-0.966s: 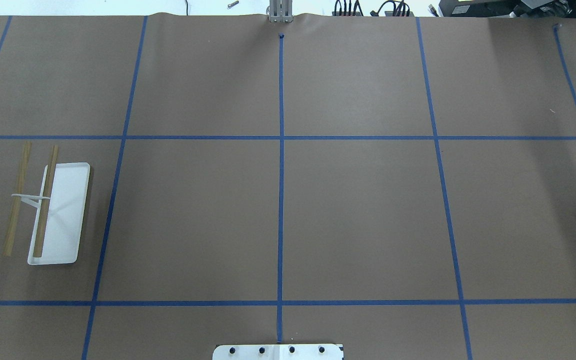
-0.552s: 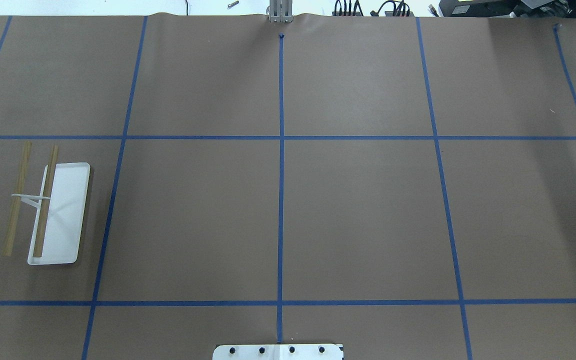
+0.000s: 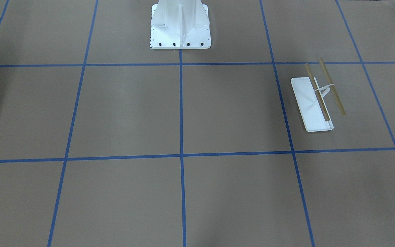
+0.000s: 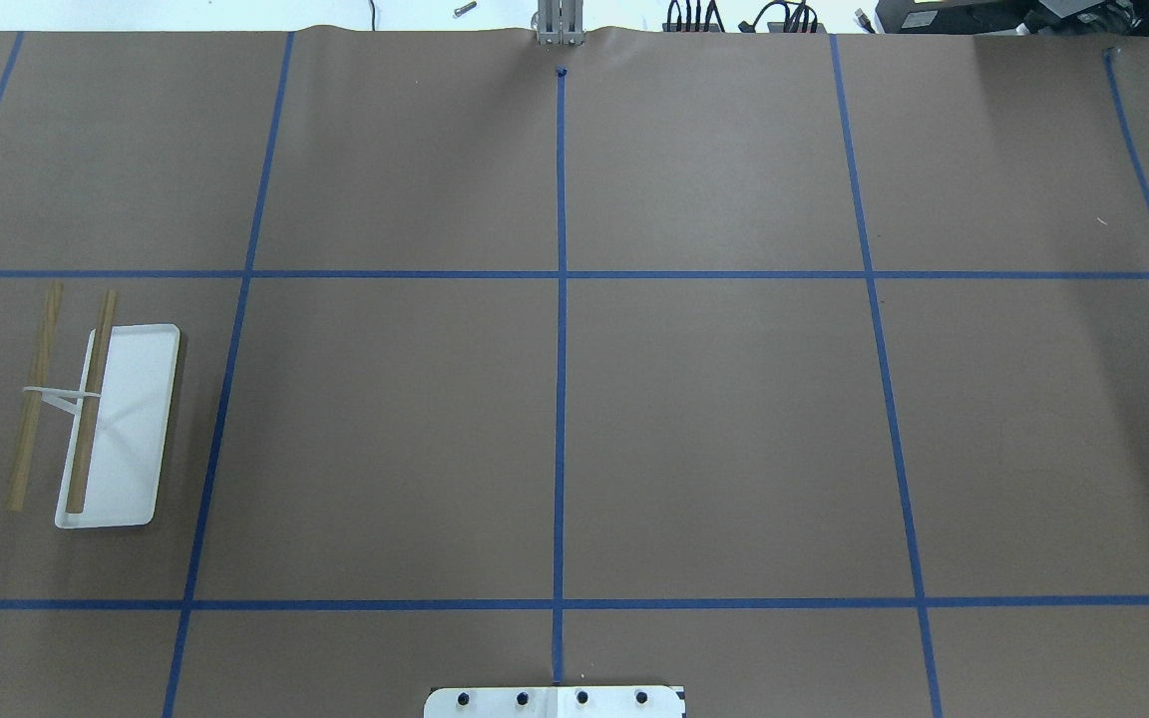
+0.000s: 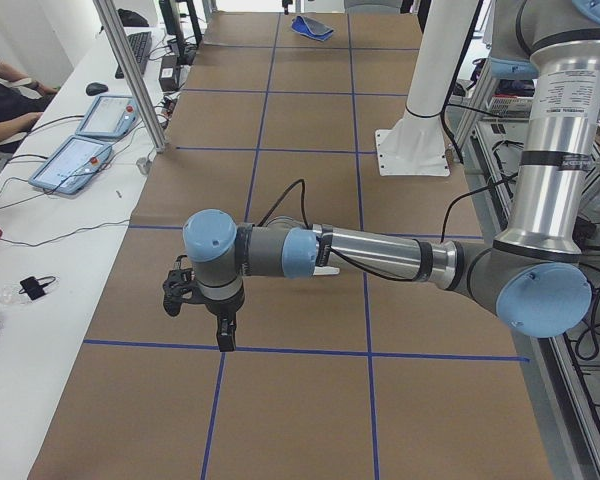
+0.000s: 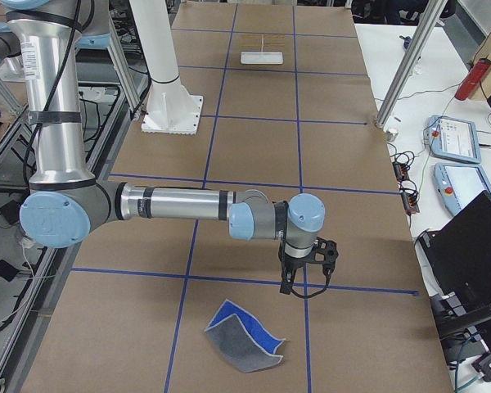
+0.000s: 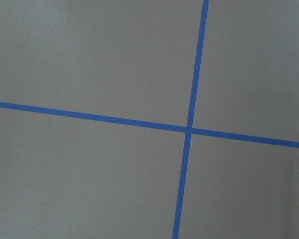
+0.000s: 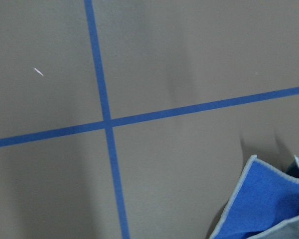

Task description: Hang towel on rack

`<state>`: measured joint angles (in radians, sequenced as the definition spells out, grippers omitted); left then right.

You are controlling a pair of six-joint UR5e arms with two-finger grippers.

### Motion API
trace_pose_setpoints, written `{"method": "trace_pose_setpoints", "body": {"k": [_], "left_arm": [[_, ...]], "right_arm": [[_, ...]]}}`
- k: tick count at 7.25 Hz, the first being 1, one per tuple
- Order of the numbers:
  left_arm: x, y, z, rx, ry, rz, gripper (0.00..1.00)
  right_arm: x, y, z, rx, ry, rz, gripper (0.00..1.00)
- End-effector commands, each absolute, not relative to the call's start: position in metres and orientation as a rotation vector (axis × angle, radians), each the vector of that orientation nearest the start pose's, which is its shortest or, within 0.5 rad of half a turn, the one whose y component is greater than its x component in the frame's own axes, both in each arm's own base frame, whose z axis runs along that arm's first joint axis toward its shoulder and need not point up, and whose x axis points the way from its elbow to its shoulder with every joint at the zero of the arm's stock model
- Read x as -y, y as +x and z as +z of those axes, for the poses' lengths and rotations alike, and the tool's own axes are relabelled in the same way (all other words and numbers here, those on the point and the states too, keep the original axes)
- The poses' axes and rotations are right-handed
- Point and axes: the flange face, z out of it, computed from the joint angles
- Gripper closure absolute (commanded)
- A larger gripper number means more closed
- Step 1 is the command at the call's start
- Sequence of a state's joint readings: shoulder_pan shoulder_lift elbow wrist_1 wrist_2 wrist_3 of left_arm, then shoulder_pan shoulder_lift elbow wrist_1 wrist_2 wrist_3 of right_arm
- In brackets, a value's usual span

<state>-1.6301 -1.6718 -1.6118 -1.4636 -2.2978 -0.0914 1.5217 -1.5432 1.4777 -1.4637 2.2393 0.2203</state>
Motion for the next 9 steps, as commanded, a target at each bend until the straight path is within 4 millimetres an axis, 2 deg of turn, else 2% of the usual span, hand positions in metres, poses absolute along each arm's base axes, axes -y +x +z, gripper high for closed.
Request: {"method": "trace_pose_setpoints", "body": {"k": [1, 2, 3, 4, 5, 6, 7, 9], "left_arm": [[0.521, -0.098, 0.598, -0.730, 0.049, -0.119, 0.01], [0.502, -0.097, 0.602, -0.731, 0.076, -0.109, 0.01], [0.499, -0.097, 0.601, -0.733, 0.112, -0.097, 0.01], [0.496, -0.097, 0.604, -0.731, 0.112, -0.095, 0.01], [0.496, -0.097, 0.603, -0.731, 0.128, -0.089, 0.01], [0.496, -0.097, 0.602, -0.731, 0.130, -0.088, 0.01], [0.498, -0.095, 0.601, -0.731, 0.130, -0.086, 0.01], [0.497, -0.095, 0.600, -0.731, 0.131, -0.086, 0.01]], "right_arm": [[0.480, 0.051, 0.772, 0.643, 0.024, 0.035, 0.00], [0.472, 0.052, 0.797, 0.639, 0.006, -0.006, 0.00], [0.467, 0.055, 0.807, 0.638, -0.011, 0.010, 0.00], [0.456, 0.059, 0.827, 0.635, -0.048, 0.023, 0.00], [0.451, 0.078, 0.831, 0.615, -0.037, 0.046, 0.00], [0.447, 0.087, 0.839, 0.564, -0.036, 0.028, 0.00], [0.446, 0.091, 0.852, 0.517, -0.052, 0.016, 0.00], [0.457, 0.091, 0.851, 0.507, -0.053, 0.025, 0.00]]}}
